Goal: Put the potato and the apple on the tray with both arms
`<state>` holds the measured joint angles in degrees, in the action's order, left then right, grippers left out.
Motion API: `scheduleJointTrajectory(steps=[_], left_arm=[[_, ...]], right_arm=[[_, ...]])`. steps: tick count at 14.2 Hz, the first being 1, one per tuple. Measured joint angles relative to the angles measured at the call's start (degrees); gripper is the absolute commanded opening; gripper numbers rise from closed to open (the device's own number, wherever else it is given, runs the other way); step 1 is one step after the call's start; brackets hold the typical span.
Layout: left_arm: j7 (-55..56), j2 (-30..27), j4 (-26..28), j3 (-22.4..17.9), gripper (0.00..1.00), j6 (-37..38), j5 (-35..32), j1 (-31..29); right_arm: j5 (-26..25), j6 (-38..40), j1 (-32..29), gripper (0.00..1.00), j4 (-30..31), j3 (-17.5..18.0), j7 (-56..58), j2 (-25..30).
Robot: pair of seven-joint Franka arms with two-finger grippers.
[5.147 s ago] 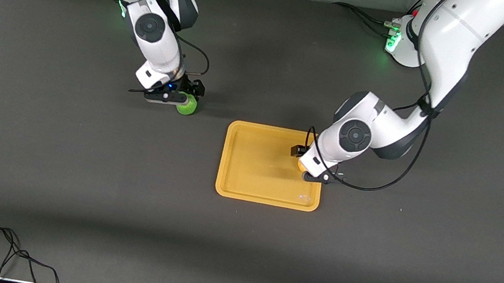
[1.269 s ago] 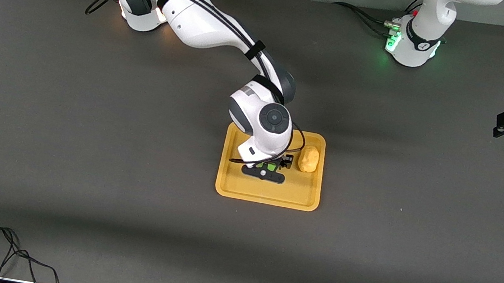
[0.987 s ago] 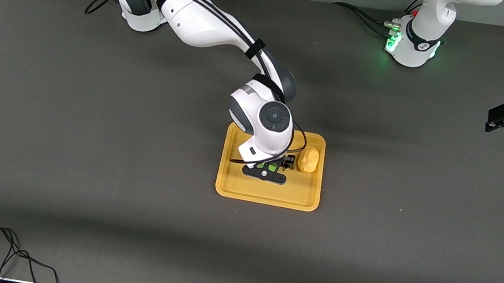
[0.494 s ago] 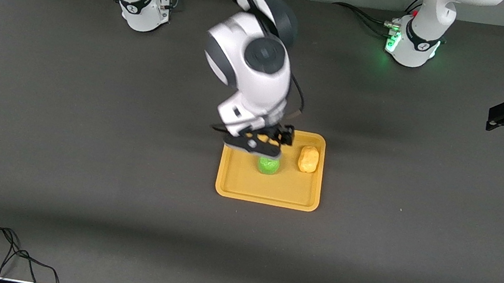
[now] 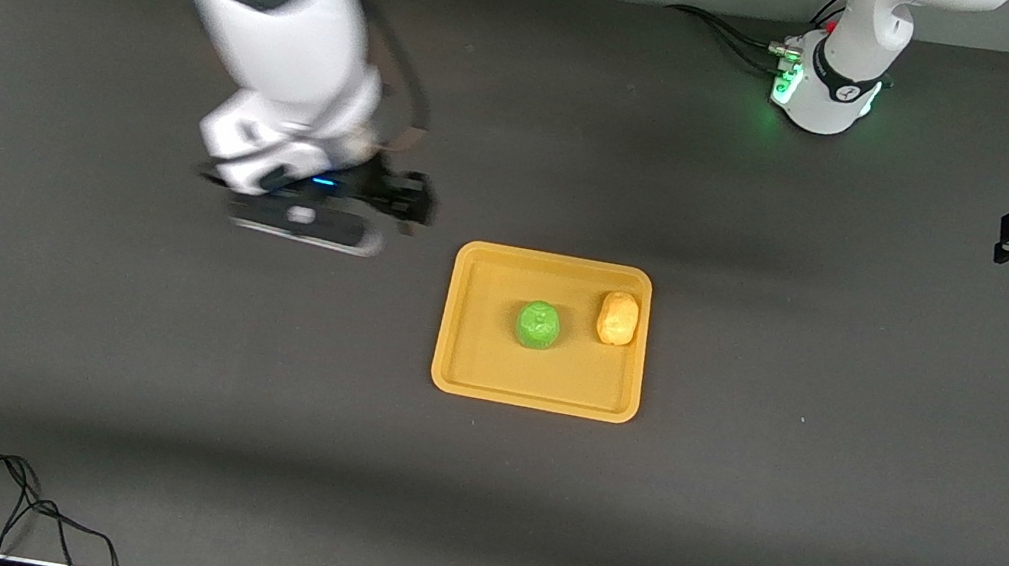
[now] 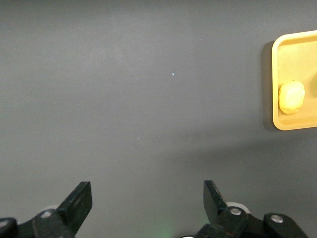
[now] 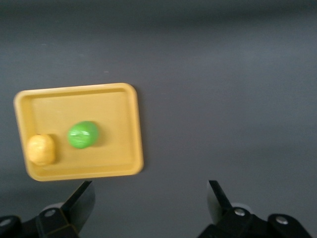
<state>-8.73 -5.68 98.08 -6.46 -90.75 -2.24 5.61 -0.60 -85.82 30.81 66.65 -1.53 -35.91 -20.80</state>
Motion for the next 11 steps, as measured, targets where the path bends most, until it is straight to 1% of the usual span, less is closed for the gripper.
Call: scheduleJointTrajectory(steps=[3,5,7,9,11], left_arm=[[0.0,0.21,-0.06,0.15,1.0,0.0,0.0,0.03],[0.0,0.84,-0.05,0.2,1.0,0.0,0.0,0.05],[0.0,1.31,-0.05,0.26,1.0,0.0,0.0,0.09],[0.0,1.4,-0.05,0.39,1.0,0.02,0.0,0.21],[0.0,1.4,-0.05,0.52,1.0,0.02,0.0,0.27]], right_arm=[[0.04,-0.88,-8.92,1.0,11.11,0.07,11.03,10.09],[0.04,-1.22,-15.08,1.0,16.2,0.12,18.67,14.68],[0.05,-1.86,-20.96,1.0,19.1,0.15,25.34,17.09],[0.05,-2.03,-26.11,1.0,20.01,0.22,29.82,17.59],[0.05,-2.25,-29.25,1.0,20.42,0.15,31.54,17.58]])
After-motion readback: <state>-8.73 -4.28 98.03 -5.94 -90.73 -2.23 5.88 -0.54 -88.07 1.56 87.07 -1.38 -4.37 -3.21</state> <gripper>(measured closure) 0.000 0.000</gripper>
